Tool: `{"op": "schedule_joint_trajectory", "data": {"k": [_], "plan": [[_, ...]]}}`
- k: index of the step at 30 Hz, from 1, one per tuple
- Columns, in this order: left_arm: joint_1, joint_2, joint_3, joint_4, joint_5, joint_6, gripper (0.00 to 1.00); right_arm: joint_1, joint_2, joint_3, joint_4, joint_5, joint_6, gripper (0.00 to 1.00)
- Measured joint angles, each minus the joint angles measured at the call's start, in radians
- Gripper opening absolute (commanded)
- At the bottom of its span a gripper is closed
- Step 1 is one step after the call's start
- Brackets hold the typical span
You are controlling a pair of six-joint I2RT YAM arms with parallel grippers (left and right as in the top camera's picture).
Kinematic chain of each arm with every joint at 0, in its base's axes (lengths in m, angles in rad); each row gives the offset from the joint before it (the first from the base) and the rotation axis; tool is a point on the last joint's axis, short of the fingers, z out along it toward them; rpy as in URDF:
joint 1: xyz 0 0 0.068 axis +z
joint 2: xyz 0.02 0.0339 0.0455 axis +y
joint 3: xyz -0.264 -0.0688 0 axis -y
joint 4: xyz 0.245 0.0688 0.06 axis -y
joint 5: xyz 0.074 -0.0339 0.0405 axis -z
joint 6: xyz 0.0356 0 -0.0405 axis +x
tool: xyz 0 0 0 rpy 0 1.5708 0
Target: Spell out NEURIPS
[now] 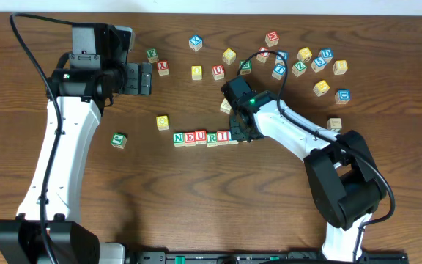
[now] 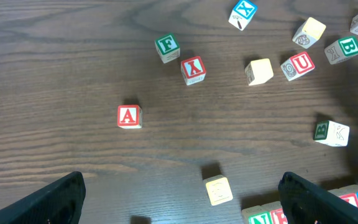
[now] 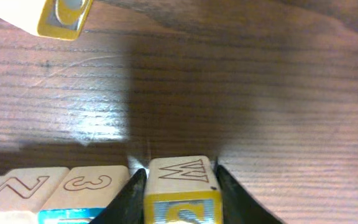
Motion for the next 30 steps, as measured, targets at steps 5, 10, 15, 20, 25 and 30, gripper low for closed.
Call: {"op": "schedule_joint_trajectory", "data": {"k": [5, 10, 15, 20, 25, 30], "plan": [[0.000, 0.000, 0.000, 0.000, 0.000, 0.000, 0.98, 0.000, 0.000, 0.000, 0.000, 0.000, 0.004, 0.38], [0.000, 0.000, 0.000, 0.000, 0.000, 0.000, 0.98, 0.000, 0.000, -0.001, 0.000, 0.002, 0.002, 0.41], [0.000, 0.000, 0.000, 0.000, 0.000, 0.000, 0.98, 0.000, 0.000, -0.001, 0.000, 0.002, 0.002, 0.32], [0.000, 0.000, 0.000, 0.000, 0.000, 0.000, 0.98, 0.000, 0.000, -0.002, 0.000, 0.003, 0.005, 0.30], [0.000, 0.000, 0.000, 0.000, 0.000, 0.000, 0.98, 0.000, 0.000, -0.003, 0.000, 0.002, 0.005, 0.17], [0.000, 0.000, 0.000, 0.000, 0.000, 0.000, 0.98, 0.000, 0.000, -0.003, 0.000, 0.003, 0.007, 0.41]]}}
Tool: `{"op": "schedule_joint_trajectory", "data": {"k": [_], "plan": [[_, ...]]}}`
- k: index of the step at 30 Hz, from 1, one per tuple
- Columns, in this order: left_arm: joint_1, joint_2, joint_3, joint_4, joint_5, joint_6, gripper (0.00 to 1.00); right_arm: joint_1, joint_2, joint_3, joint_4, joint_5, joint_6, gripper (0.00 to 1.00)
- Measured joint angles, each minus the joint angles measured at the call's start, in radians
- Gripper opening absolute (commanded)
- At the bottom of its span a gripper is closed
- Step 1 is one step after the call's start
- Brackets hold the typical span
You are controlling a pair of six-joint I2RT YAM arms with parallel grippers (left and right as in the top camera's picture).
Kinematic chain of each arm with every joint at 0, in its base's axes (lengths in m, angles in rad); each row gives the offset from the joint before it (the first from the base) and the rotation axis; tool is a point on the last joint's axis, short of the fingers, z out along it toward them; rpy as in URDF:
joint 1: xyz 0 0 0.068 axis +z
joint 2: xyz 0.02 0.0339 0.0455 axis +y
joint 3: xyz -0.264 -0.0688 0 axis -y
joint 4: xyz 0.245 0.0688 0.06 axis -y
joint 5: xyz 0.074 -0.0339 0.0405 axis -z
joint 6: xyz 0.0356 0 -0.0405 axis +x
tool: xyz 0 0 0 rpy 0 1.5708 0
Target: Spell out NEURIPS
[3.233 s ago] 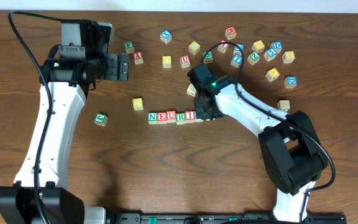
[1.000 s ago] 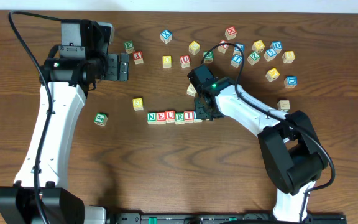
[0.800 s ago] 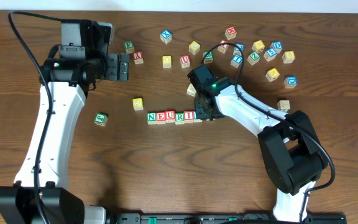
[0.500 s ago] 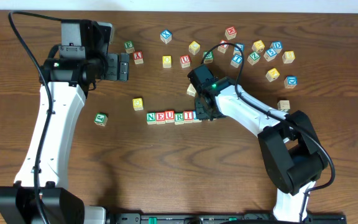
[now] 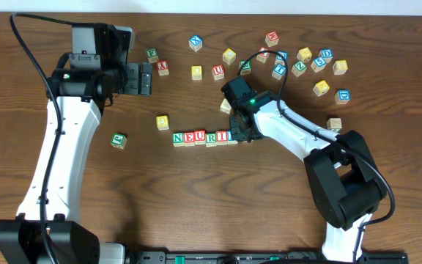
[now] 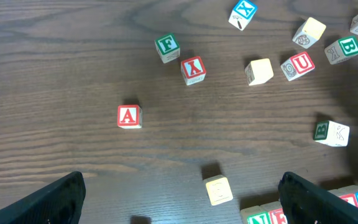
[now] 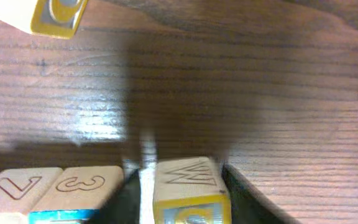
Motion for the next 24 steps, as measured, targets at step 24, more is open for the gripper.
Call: {"op": "schedule_joint_trajectory", "data": {"k": [24], "plan": [[0.000, 0.000, 0.000, 0.000, 0.000, 0.000, 0.98, 0.000, 0.000, -0.001, 0.000, 0.000, -0.001, 0.23]]}}
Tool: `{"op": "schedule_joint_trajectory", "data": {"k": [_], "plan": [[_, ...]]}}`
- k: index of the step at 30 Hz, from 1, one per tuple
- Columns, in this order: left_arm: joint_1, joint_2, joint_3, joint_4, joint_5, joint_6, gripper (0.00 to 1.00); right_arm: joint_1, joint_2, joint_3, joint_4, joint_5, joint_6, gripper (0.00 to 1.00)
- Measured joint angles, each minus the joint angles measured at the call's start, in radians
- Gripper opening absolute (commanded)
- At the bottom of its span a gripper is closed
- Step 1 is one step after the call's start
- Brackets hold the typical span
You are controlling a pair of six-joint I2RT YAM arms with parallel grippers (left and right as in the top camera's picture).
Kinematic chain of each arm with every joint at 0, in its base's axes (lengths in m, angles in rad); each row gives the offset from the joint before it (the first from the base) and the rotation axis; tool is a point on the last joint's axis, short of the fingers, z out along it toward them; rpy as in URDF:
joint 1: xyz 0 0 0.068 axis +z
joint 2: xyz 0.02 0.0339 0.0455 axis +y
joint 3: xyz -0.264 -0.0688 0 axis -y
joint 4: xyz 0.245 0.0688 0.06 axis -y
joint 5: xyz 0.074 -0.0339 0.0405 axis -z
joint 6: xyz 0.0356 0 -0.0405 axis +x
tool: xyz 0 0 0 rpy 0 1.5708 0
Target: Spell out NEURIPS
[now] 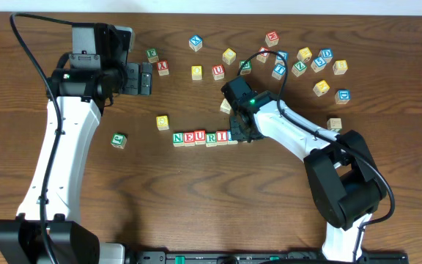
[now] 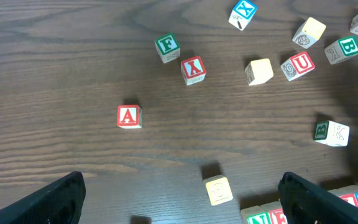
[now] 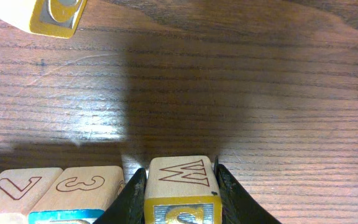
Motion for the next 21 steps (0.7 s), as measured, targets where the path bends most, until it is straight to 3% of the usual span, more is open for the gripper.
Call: {"op": "schedule_joint_trajectory", "data": {"k": [8, 12, 13, 19, 21], "plan": [[0.000, 0.000, 0.000, 0.000, 0.000, 0.000, 0.98, 0.000, 0.000, 0.000, 0.000, 0.000, 0.000, 0.25], [0.000, 0.000, 0.000, 0.000, 0.000, 0.000, 0.98, 0.000, 0.000, 0.000, 0.000, 0.000, 0.000, 0.37], [0.000, 0.000, 0.000, 0.000, 0.000, 0.000, 0.98, 0.000, 0.000, 0.000, 0.000, 0.000, 0.000, 0.46], [0.000, 0.000, 0.000, 0.000, 0.000, 0.000, 0.98, 0.000, 0.000, 0.000, 0.000, 0.000, -0.001, 0.50], [0.000, 0.000, 0.000, 0.000, 0.000, 0.000, 0.98, 0.000, 0.000, 0.000, 0.000, 0.001, -0.001, 0.44]]}}
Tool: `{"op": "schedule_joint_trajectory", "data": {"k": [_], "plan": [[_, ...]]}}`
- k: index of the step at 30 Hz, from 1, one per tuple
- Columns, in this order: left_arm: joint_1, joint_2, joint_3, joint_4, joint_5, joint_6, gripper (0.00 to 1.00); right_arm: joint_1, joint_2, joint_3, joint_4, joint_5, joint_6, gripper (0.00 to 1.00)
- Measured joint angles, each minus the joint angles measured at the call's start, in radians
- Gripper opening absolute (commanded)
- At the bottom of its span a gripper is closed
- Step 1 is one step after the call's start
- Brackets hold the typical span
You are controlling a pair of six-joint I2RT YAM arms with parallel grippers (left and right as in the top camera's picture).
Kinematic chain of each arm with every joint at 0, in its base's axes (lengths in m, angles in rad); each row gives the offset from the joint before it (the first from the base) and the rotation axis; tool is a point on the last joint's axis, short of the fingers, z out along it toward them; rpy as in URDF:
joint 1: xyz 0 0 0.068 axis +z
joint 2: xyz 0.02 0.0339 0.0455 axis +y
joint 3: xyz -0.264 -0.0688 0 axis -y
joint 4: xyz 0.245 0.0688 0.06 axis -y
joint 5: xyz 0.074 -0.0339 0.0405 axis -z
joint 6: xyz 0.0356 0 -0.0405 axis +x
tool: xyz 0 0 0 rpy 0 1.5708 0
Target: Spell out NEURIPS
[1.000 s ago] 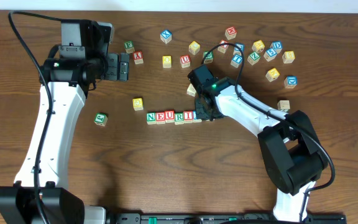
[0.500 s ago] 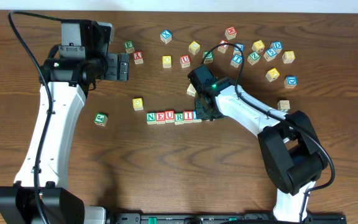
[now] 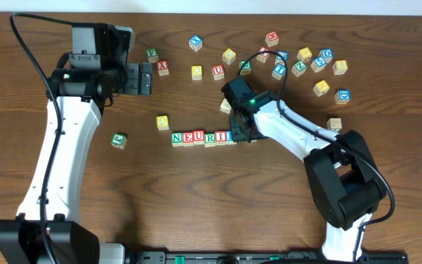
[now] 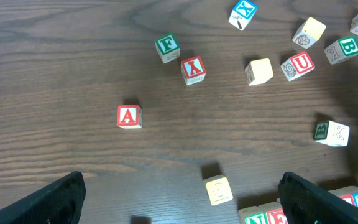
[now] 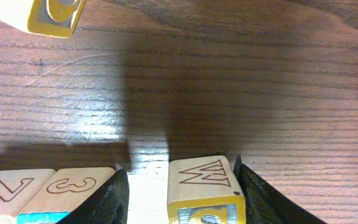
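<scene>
A row of letter blocks (image 3: 202, 137) reading N, E, U, R, I, P lies mid-table; its left end shows in the left wrist view (image 4: 263, 216). At the row's right end my right gripper (image 5: 179, 179) stands open around a block (image 5: 207, 186) with a W on its side and a yellow-edged top. That block rests near the right finger, with a gap to the left finger and to the neighbouring block marked 3 (image 5: 67, 186). My left gripper (image 4: 182, 202) hangs open and empty above the table's back left.
Loose blocks lie around: a red A (image 4: 128, 116), a green F (image 4: 167, 47), a red X (image 4: 193, 70), a yellow one (image 4: 219, 190), a green one (image 3: 119, 139). A cluster of several (image 3: 306, 62) sits at the back right. A plain block (image 3: 334, 124) lies right.
My right gripper was shut on the W-sided block; its jaws now stand apart, and the block sits free between them on the table. The left arm has not moved.
My right gripper held the W-sided block down at the right end of the row, beside the block marked 3. It stayed shut on it there through the earlier moments, with slight shifts. Now it has let go and the block rests on the table.
</scene>
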Motion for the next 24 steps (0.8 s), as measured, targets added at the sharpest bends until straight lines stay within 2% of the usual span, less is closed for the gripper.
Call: {"op": "schedule_joint_trajectory", "data": {"k": [2, 5, 12, 24], "plan": [[0.000, 0.000, 0.000, 0.000, 0.000, 0.000, 0.98, 0.000, 0.000, 0.000, 0.000, 0.000, 0.002, 0.28], [0.000, 0.000, 0.000, 0.000, 0.000, 0.000, 0.98, 0.000, 0.000, 0.000, 0.001, -0.001, 0.003, 0.19], [0.000, 0.000, 0.000, 0.000, 0.000, 0.000, 0.98, 0.000, 0.000, 0.000, -0.001, 0.002, 0.000, 0.17], [0.000, 0.000, 0.000, 0.000, 0.000, 0.000, 0.97, 0.000, -0.034, 0.000, -0.010, 0.011, 0.000, 0.19]]}}
